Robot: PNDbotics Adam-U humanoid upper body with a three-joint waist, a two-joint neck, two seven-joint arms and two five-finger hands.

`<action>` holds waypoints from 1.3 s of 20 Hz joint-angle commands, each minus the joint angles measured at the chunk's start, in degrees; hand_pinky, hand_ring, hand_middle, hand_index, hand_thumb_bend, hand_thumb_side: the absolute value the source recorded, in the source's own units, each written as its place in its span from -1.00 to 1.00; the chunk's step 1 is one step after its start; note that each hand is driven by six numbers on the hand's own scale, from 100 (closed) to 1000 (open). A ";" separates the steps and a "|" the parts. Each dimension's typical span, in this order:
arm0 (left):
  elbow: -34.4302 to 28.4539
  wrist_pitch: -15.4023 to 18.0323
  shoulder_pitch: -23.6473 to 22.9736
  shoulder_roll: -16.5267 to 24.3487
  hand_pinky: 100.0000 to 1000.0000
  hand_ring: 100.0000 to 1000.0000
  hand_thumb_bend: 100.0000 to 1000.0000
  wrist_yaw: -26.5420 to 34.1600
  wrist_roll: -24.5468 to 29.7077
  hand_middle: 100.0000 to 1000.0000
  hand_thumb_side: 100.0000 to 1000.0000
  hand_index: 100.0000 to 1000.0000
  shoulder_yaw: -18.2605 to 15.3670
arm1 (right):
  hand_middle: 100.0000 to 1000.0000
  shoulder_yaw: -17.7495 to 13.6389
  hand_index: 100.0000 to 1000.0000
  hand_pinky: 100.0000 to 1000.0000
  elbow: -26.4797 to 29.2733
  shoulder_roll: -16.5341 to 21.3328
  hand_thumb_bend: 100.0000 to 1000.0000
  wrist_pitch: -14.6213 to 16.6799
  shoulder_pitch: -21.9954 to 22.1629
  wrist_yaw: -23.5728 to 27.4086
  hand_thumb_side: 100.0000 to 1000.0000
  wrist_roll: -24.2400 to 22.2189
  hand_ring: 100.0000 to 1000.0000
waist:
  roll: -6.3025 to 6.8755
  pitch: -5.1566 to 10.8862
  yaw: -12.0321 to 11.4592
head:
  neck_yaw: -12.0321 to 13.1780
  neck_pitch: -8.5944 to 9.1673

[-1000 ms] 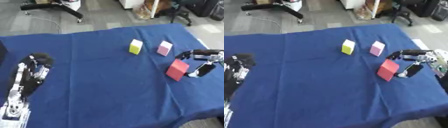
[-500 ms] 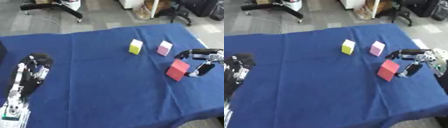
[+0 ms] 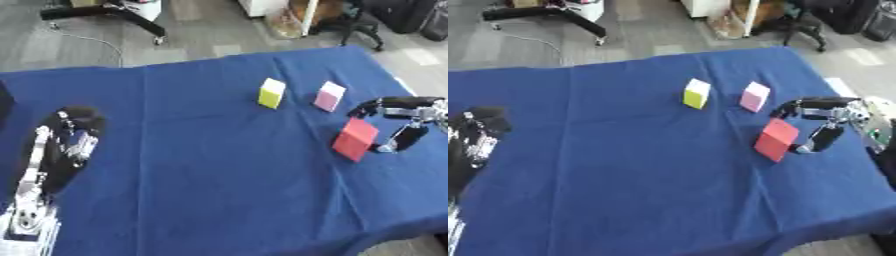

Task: Pick up the objects with one hand, pass them to the other hand, and then place them into the box on the other side of the table.

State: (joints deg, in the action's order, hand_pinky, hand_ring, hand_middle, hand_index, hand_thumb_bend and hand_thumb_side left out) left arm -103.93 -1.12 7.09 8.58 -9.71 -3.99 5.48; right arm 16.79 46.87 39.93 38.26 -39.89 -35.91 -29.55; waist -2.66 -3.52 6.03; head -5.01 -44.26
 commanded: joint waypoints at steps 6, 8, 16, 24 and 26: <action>-0.97 0.07 0.62 1.03 0.70 0.11 0.00 -0.15 0.20 0.27 0.18 0.24 -0.20 | 0.74 0.00 0.76 0.70 1.81 1.68 -0.56 13.05 -1.07 1.07 -1.00 -12.97 0.72 | -0.52 -0.26 0.03 | -0.11 0.14; -0.96 0.08 0.62 1.05 0.70 0.11 0.00 -0.16 0.21 0.27 0.18 0.24 -0.19 | 0.74 0.11 0.75 0.70 2.27 1.75 -0.56 13.11 -1.05 1.39 -1.00 -12.85 0.72 | -0.53 -0.25 0.06 | -0.09 0.14; -0.94 0.13 0.64 1.06 0.71 0.11 0.00 -0.22 0.40 0.28 0.18 0.24 -0.13 | 0.73 0.80 0.66 0.69 4.29 1.96 -0.60 12.99 -0.97 3.09 -1.00 -13.28 0.71 | -0.60 -0.27 0.07 | -0.12 0.14; -0.90 0.15 0.58 1.08 0.71 0.11 0.00 -0.25 0.41 0.28 0.19 0.24 -0.17 | 0.68 0.59 0.22 0.68 4.63 2.11 -0.69 12.27 -0.63 4.36 -1.00 -12.95 0.70 | -0.72 -0.26 -0.01 | -0.11 0.14; -0.89 0.15 0.57 1.08 0.71 0.11 0.00 -0.24 0.39 0.28 0.19 0.24 -0.19 | 0.65 0.38 0.08 0.67 4.60 2.15 -0.72 12.09 -0.53 4.76 -1.00 -12.51 0.68 | -0.75 -0.25 0.00 | -0.11 0.14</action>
State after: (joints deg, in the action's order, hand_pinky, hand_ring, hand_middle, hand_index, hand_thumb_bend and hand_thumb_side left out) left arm -103.93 -1.01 7.10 8.58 -9.74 -3.64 5.48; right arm 17.75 50.54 39.94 37.95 -39.73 -31.66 -29.86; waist -2.66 -3.52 5.99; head -5.01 -44.26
